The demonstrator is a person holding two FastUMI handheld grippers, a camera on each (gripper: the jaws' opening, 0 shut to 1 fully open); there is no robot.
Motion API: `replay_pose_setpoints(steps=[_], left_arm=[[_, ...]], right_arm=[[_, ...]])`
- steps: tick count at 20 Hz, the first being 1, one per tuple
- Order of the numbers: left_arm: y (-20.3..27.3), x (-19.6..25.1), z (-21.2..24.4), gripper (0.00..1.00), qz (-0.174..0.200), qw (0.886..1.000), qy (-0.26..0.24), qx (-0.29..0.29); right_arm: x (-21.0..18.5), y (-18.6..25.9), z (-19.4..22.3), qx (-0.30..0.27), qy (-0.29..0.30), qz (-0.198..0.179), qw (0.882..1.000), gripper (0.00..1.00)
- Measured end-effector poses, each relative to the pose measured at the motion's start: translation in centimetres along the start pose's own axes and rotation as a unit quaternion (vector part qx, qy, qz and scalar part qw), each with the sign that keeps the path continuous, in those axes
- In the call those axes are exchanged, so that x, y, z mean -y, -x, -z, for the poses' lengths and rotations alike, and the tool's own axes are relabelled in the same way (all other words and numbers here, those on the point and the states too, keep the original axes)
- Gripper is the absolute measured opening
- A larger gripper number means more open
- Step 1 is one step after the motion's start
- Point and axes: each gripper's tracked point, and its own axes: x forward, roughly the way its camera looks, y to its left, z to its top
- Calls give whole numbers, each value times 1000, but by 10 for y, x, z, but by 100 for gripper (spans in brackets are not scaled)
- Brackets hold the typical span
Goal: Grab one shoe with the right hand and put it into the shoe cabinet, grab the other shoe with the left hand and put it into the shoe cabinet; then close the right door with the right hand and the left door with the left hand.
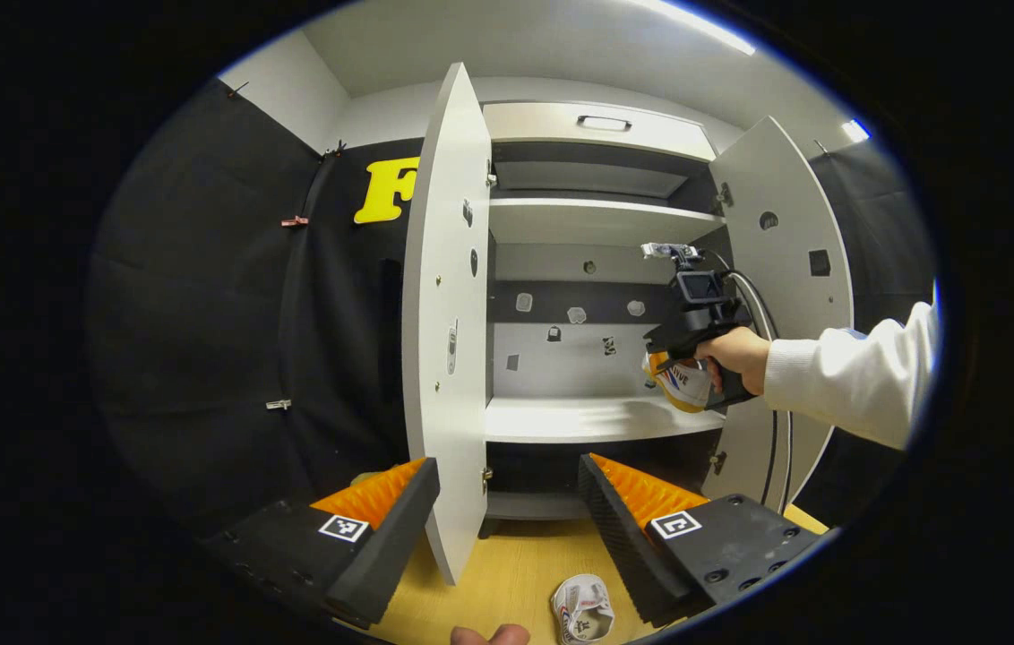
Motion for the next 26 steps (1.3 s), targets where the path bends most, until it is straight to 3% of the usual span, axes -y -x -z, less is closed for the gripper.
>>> replay_pose_setpoints(steps=[10,14,18,22,24,25,26], left_arm=[[-19,8,9,98,-34,999,3,-17],[-20,9,12,98,-42,999,3,-24],[-19,5,12,98,-46,999,4,-23],[-14,3,13,98,-40,999,11,-24],[-12,0,13,98,-36,999,9,-24],[-10,-1,12,98,-35,999,8,-22],[-7,-2,10,98,-32,999,9,-20]], right_arm=[[6,-102,33,-72,87,5,994,5],[-1,-115,45,-92,101,2,991,5],[4,-117,45,-91,98,27,991,7],[6,-104,47,-82,47,29,995,27],[5,-94,47,-72,36,27,996,27],[3,-87,47,-69,31,25,997,38],[0,-79,46,-62,26,22,997,42]])
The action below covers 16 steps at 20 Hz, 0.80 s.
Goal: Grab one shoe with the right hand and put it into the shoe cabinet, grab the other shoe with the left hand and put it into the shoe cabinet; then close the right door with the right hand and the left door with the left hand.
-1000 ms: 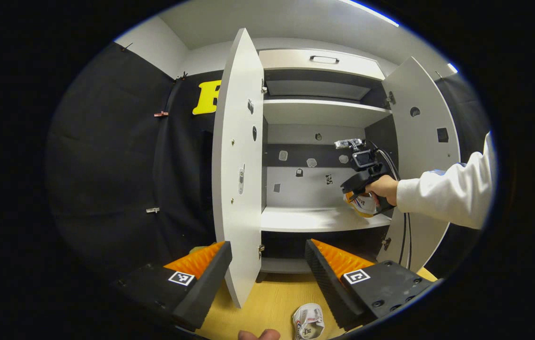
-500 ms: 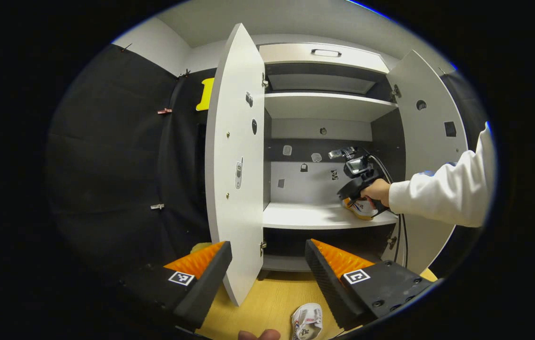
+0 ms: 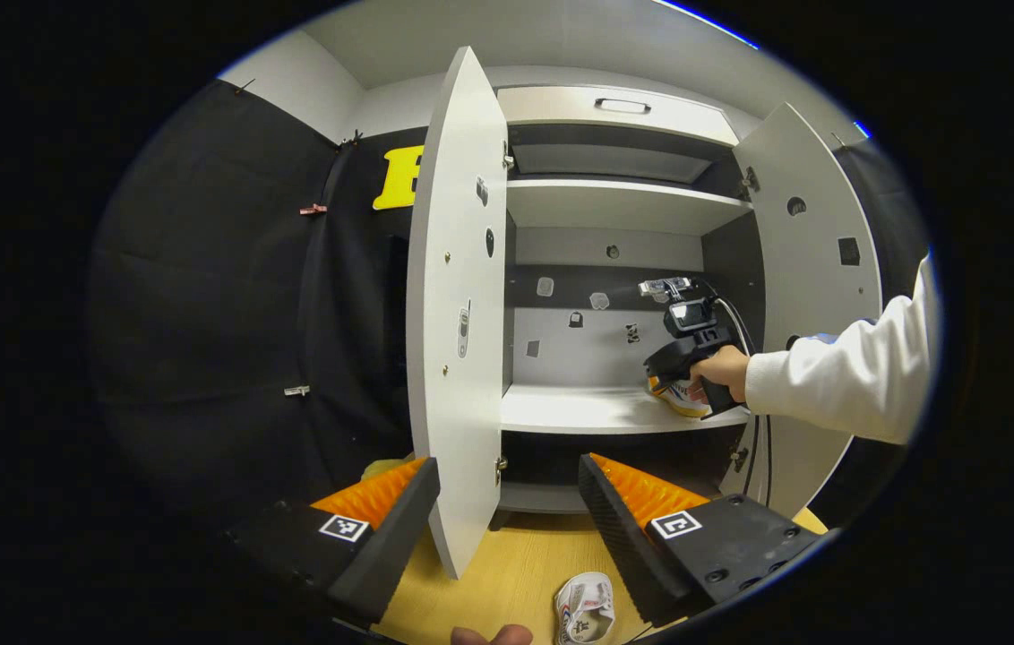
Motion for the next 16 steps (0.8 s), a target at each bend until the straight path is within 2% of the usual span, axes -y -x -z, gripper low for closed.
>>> replay_pose_setpoints(steps=[2,3,4,8,11,16], left_arm=[[6,-2,-2,98,5,1000,-1,3],[9,-3,-2,98,6,1000,-2,4],[11,-4,-2,98,9,1000,-2,5],[20,-5,1,98,20,1000,-1,4],[23,-6,6,98,24,1000,0,3],[22,4,28,98,40,999,-1,-3]], right_arm=[[-2,17,0,14,-3,-2,1000,69],[-3,25,0,22,-5,0,1000,93],[-2,36,-2,35,-7,2,999,97],[-3,91,-13,108,-47,-11,993,99],[-4,145,-11,160,-82,-30,983,98],[2,252,9,235,-103,-44,965,98]])
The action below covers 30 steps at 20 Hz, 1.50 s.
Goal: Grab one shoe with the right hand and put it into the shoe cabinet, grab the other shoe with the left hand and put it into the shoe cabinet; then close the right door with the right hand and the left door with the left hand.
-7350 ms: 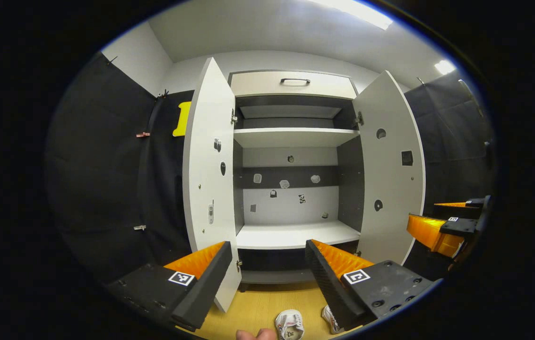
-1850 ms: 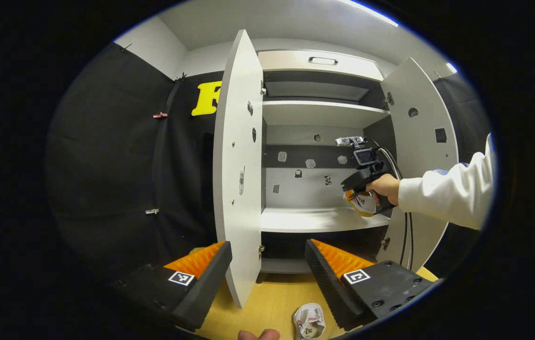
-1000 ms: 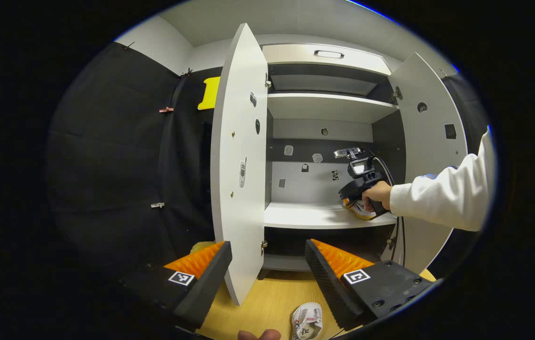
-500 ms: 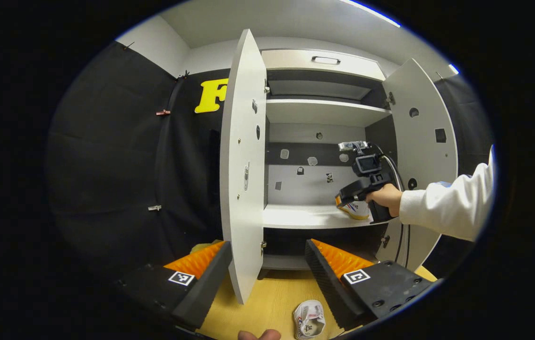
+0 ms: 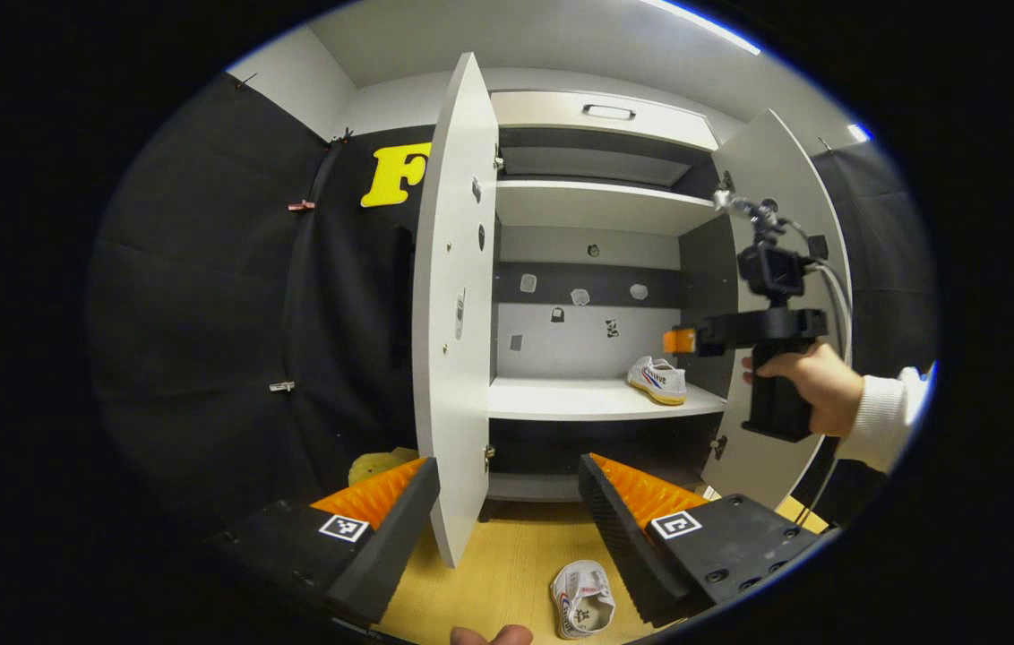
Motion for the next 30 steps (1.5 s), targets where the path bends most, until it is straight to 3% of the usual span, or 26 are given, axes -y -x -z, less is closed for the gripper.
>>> replay_pose_setpoints(steps=[4,8,14,17,23,27,29,30], left_arm=[[-7,19,51,98,27,999,5,-33],[-16,34,127,98,51,995,-17,-88],[-13,64,260,98,108,972,-45,-204],[-20,80,306,95,127,959,-24,-251],[-59,85,363,71,107,948,-12,-300],[-94,91,378,66,105,947,-28,-302],[-108,92,383,59,102,948,-38,-298],[-111,92,385,50,99,949,-38,-297]], right_arm=[[-2,82,-18,44,-4,-15,999,98],[-6,142,-30,67,30,-31,997,100],[17,182,-48,69,14,-31,997,98],[40,192,-53,67,10,-15,998,99],[95,210,-61,66,11,27,997,95],[130,217,-63,64,14,60,996,98],[145,221,-66,66,18,74,995,98],[151,221,-67,67,21,81,994,98]])
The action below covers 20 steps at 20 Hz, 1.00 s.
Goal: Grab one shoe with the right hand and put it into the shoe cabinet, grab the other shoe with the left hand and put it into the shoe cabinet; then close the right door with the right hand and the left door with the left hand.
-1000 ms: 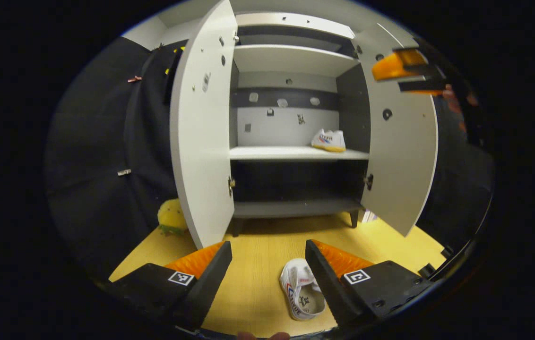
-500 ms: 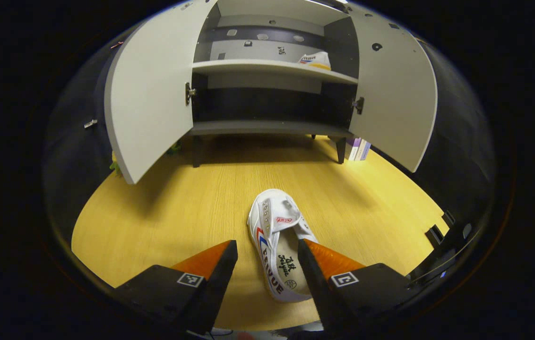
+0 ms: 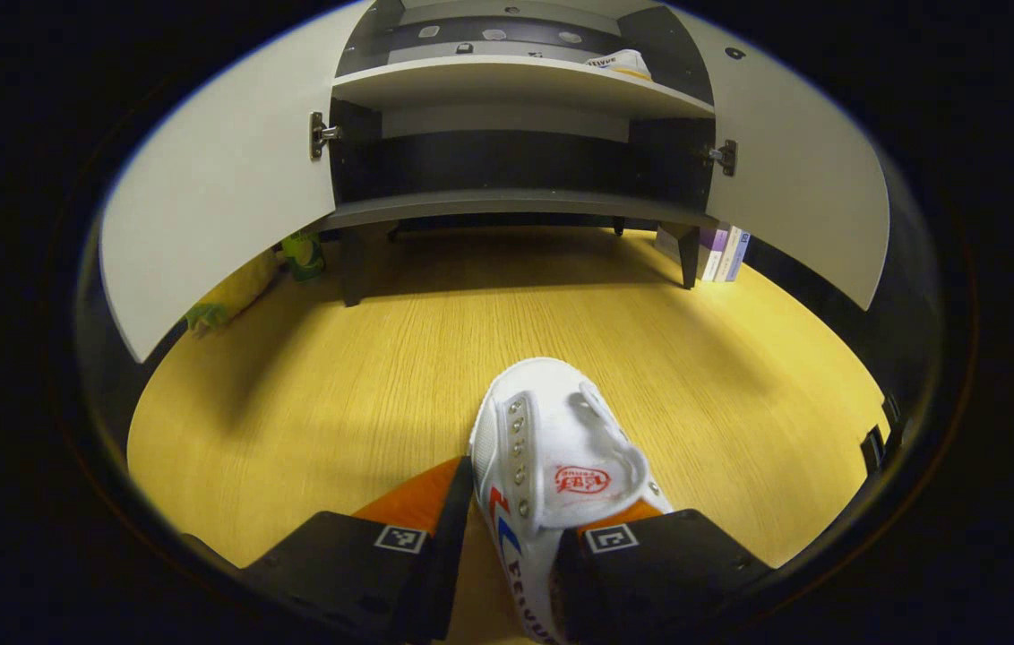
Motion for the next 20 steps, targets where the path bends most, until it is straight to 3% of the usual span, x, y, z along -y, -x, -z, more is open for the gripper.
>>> replay_pose_setpoints(steps=[1,4,6,13,16,20], left_arm=[[-2,-2,-4,47,-5,1000,3,6],[-8,-10,-1,23,-19,1000,6,-15],[-9,-11,-1,17,-12,999,3,-40],[11,-11,-10,10,9,997,12,-80],[36,-3,-31,10,22,998,16,-64],[81,-2,-86,10,-1,999,26,-27]], right_arm=[[6,0,0,0,4,7,1000,98],[19,0,4,-3,10,21,1000,98],[25,0,5,-3,4,27,1000,98],[30,0,9,-5,-16,25,1000,98],[30,-2,21,-23,-25,19,999,98],[34,-3,35,-40,-37,18,998,98]])
